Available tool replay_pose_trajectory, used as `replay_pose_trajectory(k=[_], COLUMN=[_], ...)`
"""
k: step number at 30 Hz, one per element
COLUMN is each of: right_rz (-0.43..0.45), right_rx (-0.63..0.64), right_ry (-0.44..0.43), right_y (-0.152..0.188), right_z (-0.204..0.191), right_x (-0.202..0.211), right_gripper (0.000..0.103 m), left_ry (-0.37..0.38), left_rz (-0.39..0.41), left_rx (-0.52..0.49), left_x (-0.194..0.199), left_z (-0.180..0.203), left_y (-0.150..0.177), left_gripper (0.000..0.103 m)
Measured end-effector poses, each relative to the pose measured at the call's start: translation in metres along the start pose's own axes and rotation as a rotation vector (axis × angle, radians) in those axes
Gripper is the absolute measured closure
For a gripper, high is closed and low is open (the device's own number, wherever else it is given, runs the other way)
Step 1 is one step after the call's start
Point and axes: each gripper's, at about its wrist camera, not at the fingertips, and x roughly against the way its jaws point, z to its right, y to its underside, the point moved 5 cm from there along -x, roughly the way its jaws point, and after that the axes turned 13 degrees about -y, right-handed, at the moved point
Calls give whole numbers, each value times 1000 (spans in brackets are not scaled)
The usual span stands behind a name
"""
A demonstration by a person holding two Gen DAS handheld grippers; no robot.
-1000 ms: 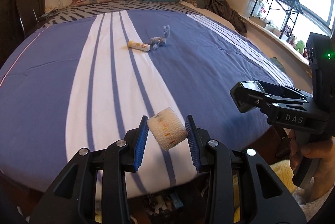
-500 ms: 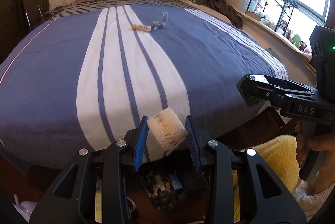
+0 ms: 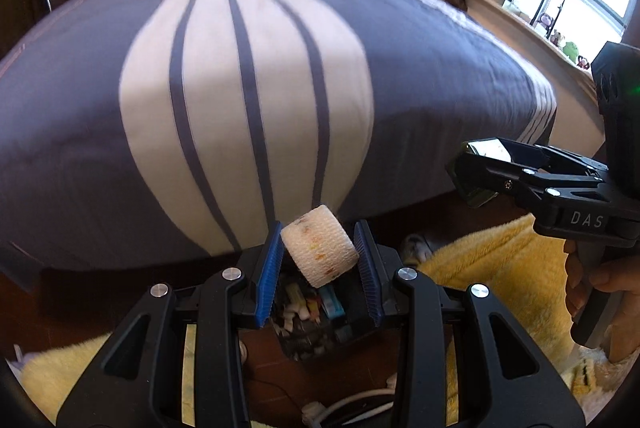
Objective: Collect trash
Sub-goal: 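Lift the green bottle and tape roll up off the bed with both tools, then lower the green bottle and tape roll into the bin and open both tools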
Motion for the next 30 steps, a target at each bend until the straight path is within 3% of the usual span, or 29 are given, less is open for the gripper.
replay_pose_trajectory(k=[13, 30], right_rz=[-125, -284], right_rx=[-54, -99], right_ry=[11, -2], right_y=[44, 74], right_z=[19, 29], right_x=[-52, -114], right_gripper=[17, 17], left_ry=[39, 68], left_rz=[-194, -355], left_rx=[-13, -9], left_x=[-73, -128], left_z=[18, 19], left_y=[53, 88], left_gripper=[69, 68])
